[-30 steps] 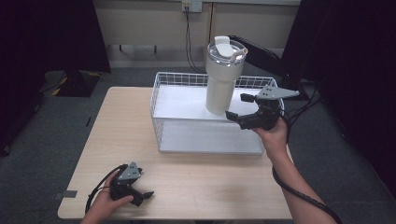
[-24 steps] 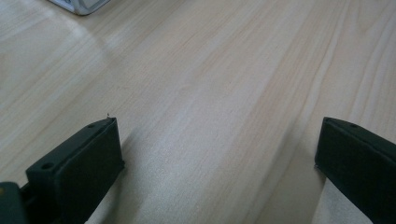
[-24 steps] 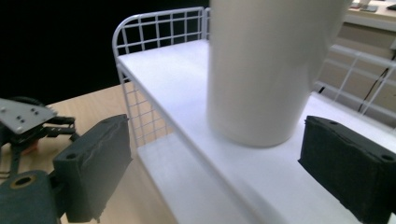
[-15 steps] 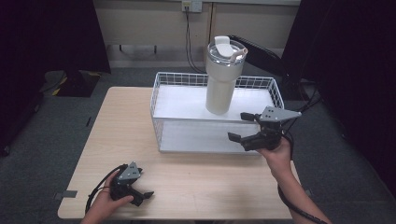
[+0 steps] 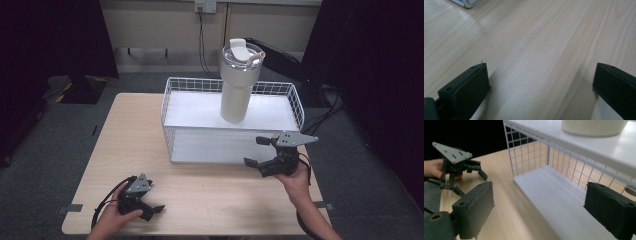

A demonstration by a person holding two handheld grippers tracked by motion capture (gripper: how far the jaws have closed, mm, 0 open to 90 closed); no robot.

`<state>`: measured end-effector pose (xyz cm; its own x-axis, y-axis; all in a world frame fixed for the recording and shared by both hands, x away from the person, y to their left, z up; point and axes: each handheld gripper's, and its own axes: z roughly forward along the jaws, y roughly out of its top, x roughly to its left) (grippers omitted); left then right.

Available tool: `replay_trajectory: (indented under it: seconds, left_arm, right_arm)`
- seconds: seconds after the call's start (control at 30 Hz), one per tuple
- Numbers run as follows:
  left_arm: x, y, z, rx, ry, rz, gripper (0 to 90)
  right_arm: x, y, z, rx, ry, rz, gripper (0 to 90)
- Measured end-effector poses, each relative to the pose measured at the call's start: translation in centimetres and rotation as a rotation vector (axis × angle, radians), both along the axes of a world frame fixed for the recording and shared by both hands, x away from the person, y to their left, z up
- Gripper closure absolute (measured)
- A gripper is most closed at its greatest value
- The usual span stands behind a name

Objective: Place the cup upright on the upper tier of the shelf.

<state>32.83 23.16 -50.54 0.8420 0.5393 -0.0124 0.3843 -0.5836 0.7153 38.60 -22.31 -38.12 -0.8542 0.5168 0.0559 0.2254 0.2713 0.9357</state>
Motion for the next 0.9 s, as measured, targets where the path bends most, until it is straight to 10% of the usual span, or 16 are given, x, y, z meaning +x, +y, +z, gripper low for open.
replay_trajectory:
  seconds: [0.9]
  left_arm:
    - [0.0, 0.0, 0.0, 0.004, -0.001, -0.001, 0.0]
  right_arm:
    - [-1.1, 0.1, -6.6, -0.029, 0.091, 0.035, 8.1]
